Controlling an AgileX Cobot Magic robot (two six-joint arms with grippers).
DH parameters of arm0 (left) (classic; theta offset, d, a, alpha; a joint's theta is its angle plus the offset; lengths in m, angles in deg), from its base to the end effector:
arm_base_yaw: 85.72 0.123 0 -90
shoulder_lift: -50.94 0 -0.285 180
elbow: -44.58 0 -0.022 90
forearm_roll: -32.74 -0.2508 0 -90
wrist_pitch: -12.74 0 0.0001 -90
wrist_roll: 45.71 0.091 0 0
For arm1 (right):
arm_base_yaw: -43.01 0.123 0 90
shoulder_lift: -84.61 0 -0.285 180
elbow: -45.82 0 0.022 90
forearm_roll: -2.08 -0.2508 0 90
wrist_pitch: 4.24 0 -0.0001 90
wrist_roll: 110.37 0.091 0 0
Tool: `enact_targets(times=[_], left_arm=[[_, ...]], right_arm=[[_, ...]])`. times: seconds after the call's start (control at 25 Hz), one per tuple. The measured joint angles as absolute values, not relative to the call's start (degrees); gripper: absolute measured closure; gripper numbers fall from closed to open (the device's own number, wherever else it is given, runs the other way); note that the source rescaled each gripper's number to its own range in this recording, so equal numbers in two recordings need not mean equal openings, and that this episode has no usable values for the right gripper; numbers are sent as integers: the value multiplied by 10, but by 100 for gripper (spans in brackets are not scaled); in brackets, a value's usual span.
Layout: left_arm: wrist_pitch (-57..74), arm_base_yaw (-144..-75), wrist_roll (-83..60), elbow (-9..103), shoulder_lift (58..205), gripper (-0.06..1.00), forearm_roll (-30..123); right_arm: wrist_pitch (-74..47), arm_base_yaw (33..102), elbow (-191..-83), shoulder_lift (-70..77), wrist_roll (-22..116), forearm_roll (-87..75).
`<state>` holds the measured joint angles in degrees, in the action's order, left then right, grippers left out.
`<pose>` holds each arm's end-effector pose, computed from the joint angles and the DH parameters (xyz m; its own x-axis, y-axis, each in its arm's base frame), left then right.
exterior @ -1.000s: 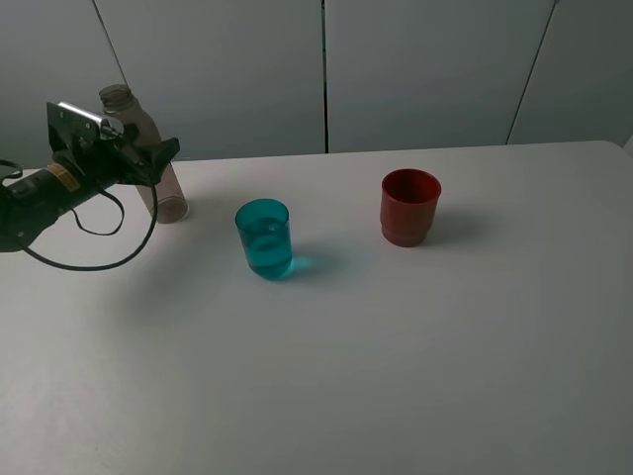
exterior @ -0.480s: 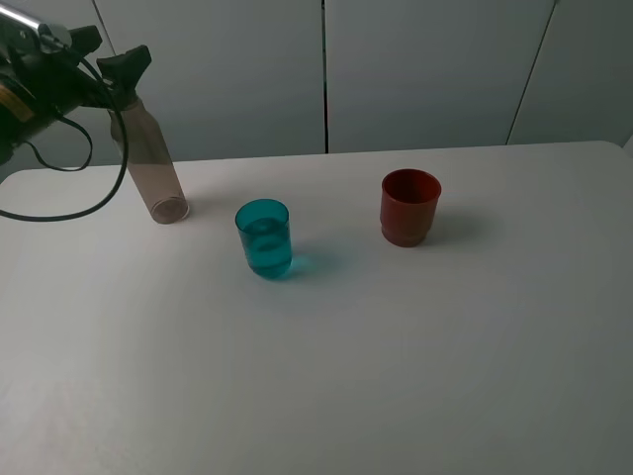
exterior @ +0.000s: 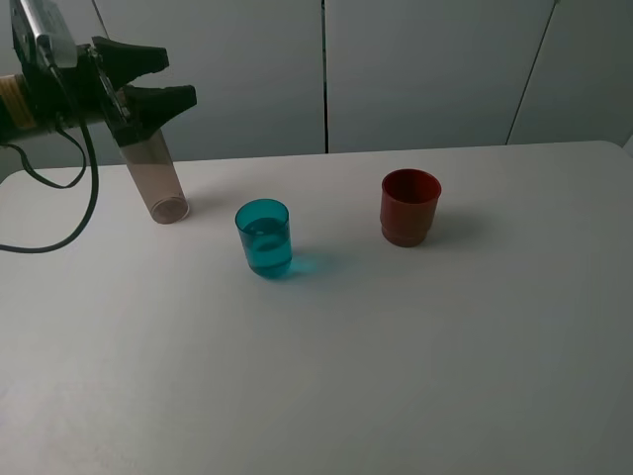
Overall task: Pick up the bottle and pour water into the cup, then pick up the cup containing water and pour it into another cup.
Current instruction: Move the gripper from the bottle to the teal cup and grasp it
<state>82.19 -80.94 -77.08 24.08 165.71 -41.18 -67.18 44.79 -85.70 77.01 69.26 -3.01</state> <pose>0.3564 -0.0523 0.2129 0.1358 0.1557 -0.9784 0.8525 0.4848 0.1955 -0.0075 0.0070 0.2749 -0.4866 0.0188 -0.8734 -0.0836 0.9942 0.0680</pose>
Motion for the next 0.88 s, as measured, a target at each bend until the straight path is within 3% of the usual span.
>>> enact_targets(times=[0.88], left_arm=[[821, -811, -685, 179, 1813, -4, -511]], right_arm=[[-672, 448, -857, 770, 696, -30]])
